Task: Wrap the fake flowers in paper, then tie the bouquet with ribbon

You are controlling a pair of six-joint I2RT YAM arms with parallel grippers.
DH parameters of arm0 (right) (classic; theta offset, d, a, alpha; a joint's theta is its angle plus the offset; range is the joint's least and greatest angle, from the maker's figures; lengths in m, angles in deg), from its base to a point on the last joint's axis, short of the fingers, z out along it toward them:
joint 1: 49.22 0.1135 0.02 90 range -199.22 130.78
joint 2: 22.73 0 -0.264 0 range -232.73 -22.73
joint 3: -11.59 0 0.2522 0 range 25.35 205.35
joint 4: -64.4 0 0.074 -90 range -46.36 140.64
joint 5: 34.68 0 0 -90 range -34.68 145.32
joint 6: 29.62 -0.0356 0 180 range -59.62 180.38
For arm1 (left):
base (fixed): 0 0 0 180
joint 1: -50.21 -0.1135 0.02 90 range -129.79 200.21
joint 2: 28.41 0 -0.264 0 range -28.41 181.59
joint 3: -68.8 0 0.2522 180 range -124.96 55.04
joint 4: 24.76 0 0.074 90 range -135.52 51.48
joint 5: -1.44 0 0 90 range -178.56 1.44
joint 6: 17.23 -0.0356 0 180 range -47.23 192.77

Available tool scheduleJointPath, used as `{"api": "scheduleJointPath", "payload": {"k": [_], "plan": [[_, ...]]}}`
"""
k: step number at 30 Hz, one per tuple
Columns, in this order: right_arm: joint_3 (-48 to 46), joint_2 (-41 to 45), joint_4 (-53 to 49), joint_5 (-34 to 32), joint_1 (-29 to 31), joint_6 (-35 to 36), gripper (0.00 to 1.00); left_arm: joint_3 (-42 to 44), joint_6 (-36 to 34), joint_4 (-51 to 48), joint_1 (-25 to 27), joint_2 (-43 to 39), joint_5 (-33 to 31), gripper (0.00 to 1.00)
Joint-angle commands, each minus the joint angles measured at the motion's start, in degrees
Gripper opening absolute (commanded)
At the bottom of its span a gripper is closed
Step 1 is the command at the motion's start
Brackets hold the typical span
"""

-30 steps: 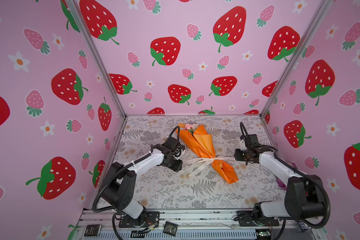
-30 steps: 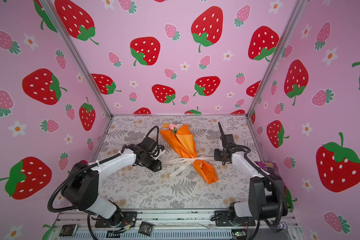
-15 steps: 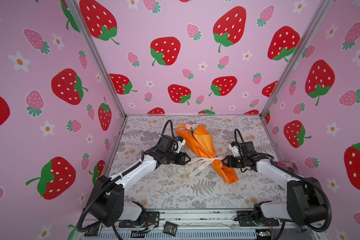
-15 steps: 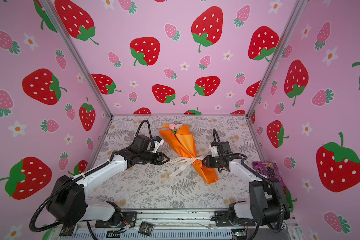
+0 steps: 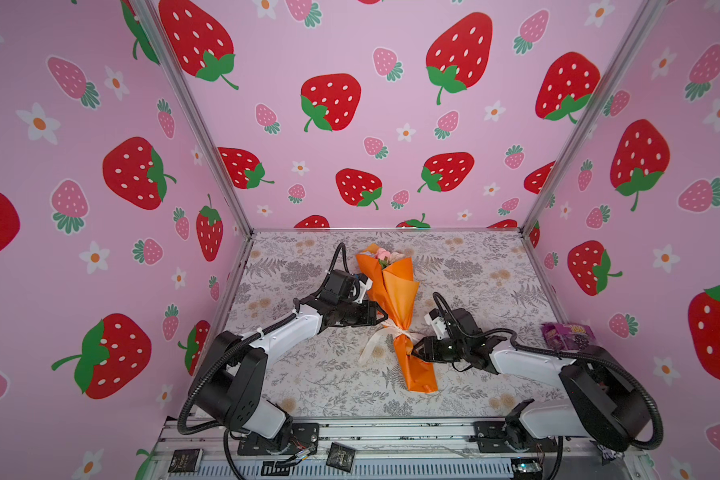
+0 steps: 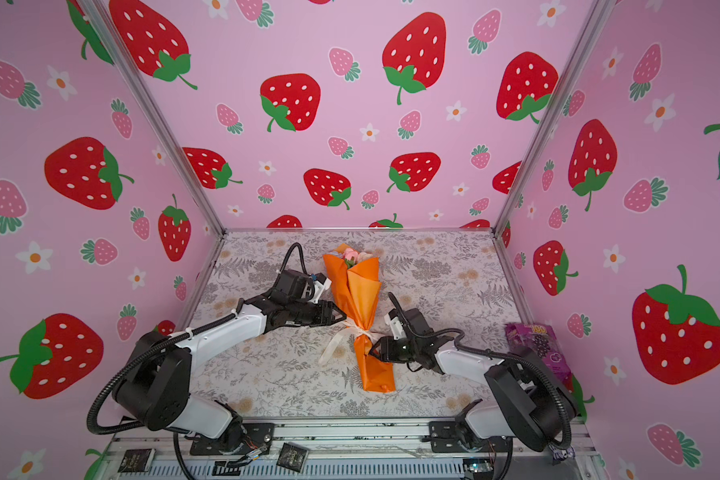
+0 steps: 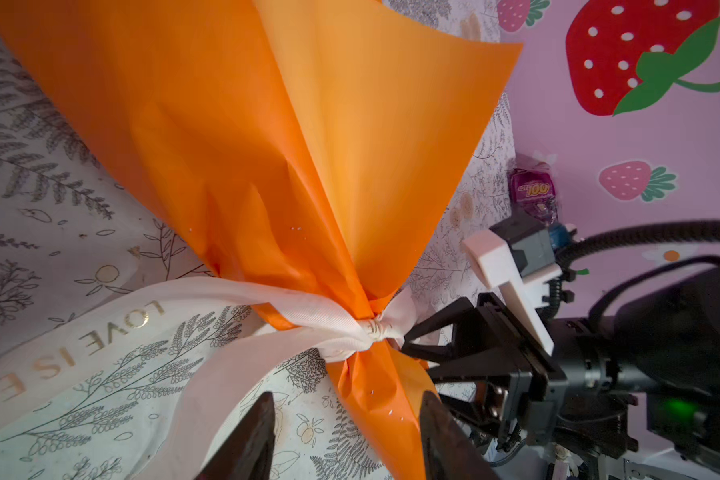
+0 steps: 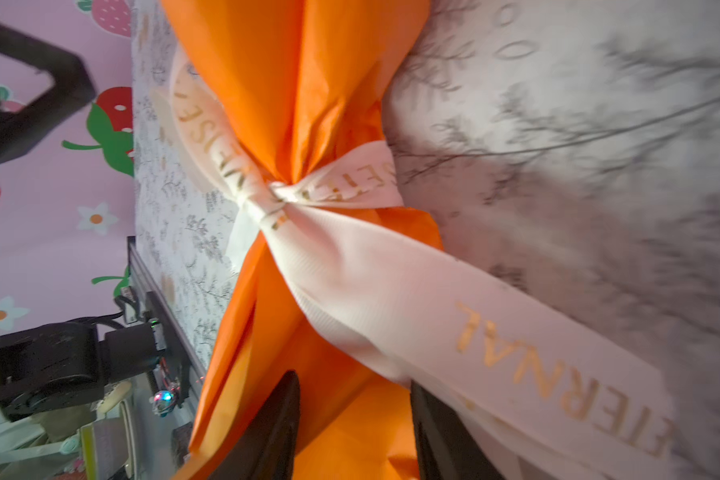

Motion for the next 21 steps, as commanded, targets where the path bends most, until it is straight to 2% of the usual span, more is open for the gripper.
{"api": "scheduleJointPath", "payload": {"k": [1,3,4,7,13,17,21], "plan": [[0.86,4.97,4.18,-4.41,1.94,-7.12,0.49,-2.4,2.59,-0.34,-0.6,0.46,-1.33,0.59],[1.42,9.16,0.39,-6.88,0.29,-4.49,0.51,-1.53,3.4,0.08,-1.08,0.26,-2.38,0.59],[1.35,10.59,-0.13,-6.32,-1.68,-3.24,0.56,-0.94,3.82,0.63,-1.47,0.34,-2.83,0.59],[1.27,10.13,1.15,-1.35,-8.24,-1.1,0.58,0.21,6.03,4.34,-3.24,1.47,-1.66,0.59],[9.3,-5.1,7.96,5.25,-12.53,2.96,0.57,-0.58,10.2,11.1,-5.29,5.9,2.17,0.6],[13.59,-14.41,17.35,10.33,-12.28,-0.01,0.58,-0.45,12.63,15.33,-5.93,9.04,3.84,0.6],[15.58,-20.76,20.61,13.56,-11.67,-1.14,0.62,-0.84,13.04,18.8,-5.84,12.05,6.08,0.62]]}}
